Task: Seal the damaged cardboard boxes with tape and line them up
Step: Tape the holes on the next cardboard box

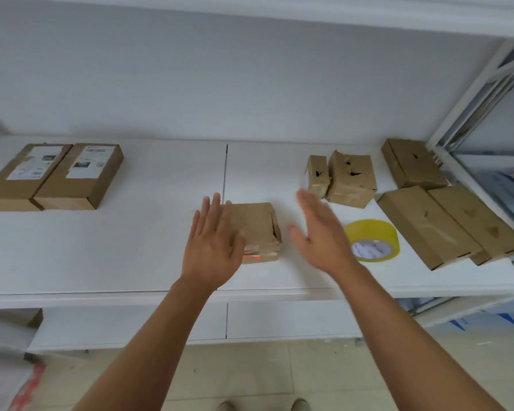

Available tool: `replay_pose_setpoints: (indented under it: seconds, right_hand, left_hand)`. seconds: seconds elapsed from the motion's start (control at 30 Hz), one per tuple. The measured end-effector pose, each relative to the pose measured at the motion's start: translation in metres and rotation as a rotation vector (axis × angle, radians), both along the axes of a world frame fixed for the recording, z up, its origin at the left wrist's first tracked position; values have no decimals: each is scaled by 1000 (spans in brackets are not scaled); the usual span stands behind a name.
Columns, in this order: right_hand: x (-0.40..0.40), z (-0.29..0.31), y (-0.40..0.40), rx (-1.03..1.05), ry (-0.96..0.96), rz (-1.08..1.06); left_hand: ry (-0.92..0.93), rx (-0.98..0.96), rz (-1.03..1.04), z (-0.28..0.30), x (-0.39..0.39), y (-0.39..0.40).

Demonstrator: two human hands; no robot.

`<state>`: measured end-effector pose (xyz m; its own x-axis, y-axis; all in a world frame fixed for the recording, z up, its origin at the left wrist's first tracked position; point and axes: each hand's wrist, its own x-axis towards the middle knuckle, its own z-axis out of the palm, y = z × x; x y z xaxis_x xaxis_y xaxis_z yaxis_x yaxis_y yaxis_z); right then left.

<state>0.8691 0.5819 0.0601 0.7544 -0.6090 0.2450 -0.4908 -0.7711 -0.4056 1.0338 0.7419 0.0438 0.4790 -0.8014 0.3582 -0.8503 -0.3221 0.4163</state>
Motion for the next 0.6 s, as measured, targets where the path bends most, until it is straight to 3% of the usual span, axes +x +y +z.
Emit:
replay_pose_setpoints:
  seconds: [0.07, 0.13, 0.23, 0.3, 0.6]
  right_hand:
    - [-41, 3, -35, -124, -50, -212]
    - [-78, 1, -67, -78, 72, -393]
    - [-108, -10, -95, 241, 133, -435]
    - [-115, -14, -101, 350, 29, -392]
    - [-128, -25, -121, 551, -131, -270]
  left_hand:
    - [-69, -221, -24, 12, -27, -17]
    - [44, -295, -106, 17, -61, -45]
    - [560, -55, -242, 3, -107, -94]
    - [740, 120, -255, -12, -125, -122]
    - [439, 529, -275, -27, -138, -187]
